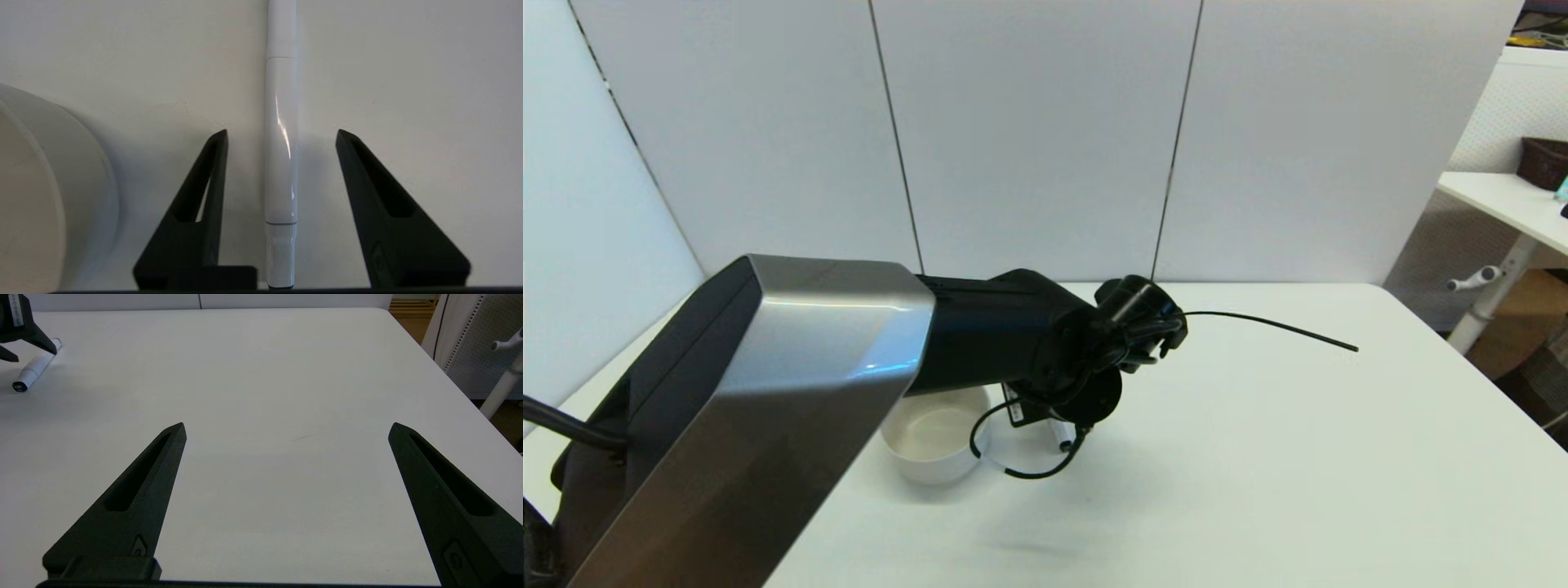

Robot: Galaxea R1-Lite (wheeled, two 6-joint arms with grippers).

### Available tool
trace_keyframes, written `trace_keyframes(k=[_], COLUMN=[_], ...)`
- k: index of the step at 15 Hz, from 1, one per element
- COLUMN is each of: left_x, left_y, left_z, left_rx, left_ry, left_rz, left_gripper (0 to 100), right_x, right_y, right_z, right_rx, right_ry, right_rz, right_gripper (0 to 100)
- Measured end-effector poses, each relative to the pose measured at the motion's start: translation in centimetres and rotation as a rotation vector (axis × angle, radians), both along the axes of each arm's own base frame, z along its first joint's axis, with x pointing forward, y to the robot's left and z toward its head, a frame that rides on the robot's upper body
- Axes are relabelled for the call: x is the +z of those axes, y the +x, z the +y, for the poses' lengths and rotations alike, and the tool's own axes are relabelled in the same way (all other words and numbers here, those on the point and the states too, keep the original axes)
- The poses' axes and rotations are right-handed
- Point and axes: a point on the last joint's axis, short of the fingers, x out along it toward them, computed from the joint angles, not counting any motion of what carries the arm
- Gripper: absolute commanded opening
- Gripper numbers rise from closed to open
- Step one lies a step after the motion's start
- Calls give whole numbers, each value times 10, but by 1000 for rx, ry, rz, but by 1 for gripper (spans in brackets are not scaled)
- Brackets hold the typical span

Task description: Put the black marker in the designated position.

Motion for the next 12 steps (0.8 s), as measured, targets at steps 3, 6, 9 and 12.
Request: trace_keyframes(k=[3,6,9,12], left_x=[15,55,102,146], left_y=[-2,-8,-20,-28], left_z=[3,11,30,76], left_rx=[-5,-63,-164,-349], left_ry=[-5,-12,-7,51], left_rz=[-34,-108,-172,-193], left_gripper=[100,100,100,100], right_x=[0,0,0,0], right_y=[0,0,0,0], right_z=[0,0,0,0], right_rx=[0,0,0,0], right_ry=[0,0,0,0], right_rz=[0,1,1,0], right_gripper=[100,100,100,100])
